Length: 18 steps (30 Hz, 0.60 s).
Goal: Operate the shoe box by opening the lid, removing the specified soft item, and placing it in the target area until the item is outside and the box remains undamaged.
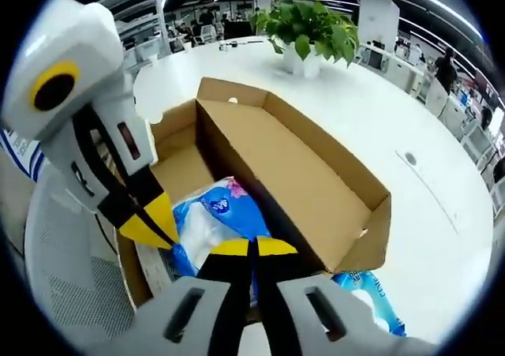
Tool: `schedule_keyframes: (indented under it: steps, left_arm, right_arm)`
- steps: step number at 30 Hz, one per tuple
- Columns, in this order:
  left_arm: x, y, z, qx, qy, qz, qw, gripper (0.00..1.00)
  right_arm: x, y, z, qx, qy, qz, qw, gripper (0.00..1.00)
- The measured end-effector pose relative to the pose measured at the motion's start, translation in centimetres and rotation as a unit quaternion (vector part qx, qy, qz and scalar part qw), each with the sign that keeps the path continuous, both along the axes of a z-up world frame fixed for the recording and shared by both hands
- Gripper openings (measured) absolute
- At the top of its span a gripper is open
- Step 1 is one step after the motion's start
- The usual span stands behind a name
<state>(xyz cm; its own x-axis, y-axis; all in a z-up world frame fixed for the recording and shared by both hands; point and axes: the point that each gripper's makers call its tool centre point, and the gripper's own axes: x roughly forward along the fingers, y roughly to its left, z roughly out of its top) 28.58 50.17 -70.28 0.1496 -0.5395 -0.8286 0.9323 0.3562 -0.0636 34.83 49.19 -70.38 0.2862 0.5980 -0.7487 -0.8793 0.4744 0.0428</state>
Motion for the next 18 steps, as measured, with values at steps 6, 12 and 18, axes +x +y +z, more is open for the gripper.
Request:
schedule_keyframes:
  steps: [6,12,18]
  left_arm:
    - [-0.2,0.2,1.6,0.003,-0.01,0.0,0.9999,0.0]
    - [-0.2,0.3,3.2,0.006,-0.017,0.008,0.9998,0.0]
    - [-0.2,-0.2,5.0,0.001,-0.024,0.014,0.9996,0.0]
  right_arm:
    - [-0.2,0.3,1.7,0.009,-0.015,0.012,0.9998,0.0]
    - [-0.4,0.4,3.4,0.016,-0.032,0.02,0.9992,0.0]
    - [-0.6,0.0,5.3,0.024,-0.045,0.028,0.9983,0.0]
